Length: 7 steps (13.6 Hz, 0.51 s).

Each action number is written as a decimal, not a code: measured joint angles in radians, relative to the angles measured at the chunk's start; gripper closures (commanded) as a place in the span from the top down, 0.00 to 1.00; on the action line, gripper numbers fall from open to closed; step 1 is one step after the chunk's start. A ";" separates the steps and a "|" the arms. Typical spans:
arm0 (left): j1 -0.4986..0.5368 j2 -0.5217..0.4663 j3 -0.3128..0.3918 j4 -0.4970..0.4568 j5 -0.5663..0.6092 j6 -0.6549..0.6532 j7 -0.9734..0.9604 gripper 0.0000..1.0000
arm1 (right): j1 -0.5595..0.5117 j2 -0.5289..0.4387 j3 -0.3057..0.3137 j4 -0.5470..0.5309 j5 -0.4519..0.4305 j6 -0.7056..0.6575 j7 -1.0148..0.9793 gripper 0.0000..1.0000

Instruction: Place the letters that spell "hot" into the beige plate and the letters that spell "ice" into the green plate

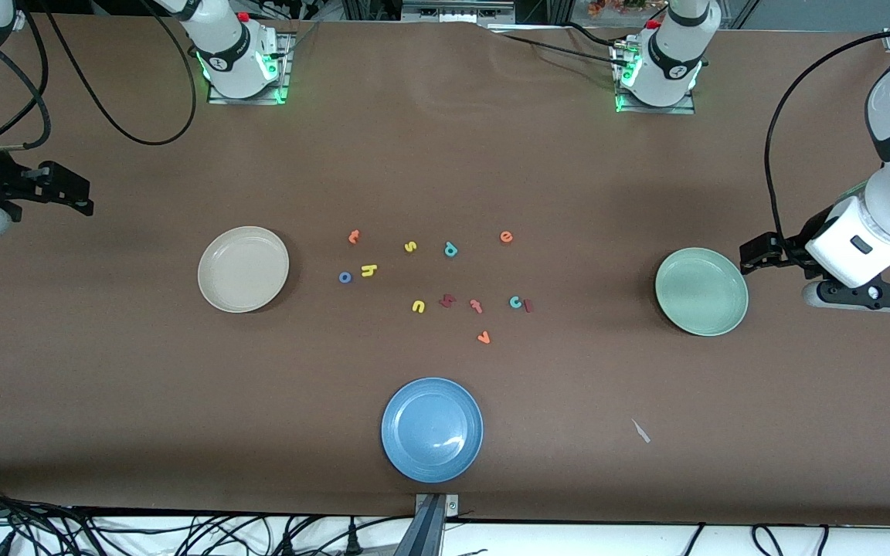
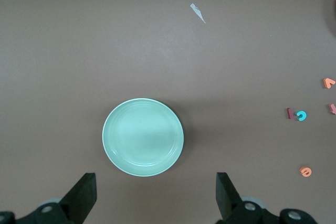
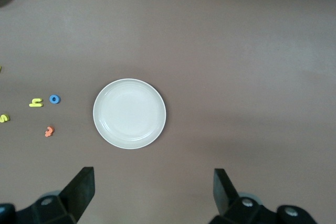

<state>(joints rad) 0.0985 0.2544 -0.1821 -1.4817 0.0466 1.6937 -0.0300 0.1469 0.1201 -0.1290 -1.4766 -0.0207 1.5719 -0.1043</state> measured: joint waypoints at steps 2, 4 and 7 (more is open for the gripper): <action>0.000 0.000 0.000 0.000 0.000 0.000 0.000 1.00 | 0.000 0.001 0.000 0.000 0.000 0.009 0.010 1.00; 0.000 0.000 0.000 0.000 0.000 0.000 0.001 1.00 | 0.001 0.001 0.001 0.000 0.000 0.015 0.025 1.00; 0.000 0.000 0.000 0.000 0.000 0.000 0.001 1.00 | 0.001 0.001 0.002 0.000 0.000 0.018 0.027 1.00</action>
<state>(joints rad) 0.0985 0.2544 -0.1821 -1.4817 0.0466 1.6937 -0.0294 0.1482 0.1215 -0.1273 -1.4766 -0.0210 1.5899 -0.0773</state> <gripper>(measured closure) 0.000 0.000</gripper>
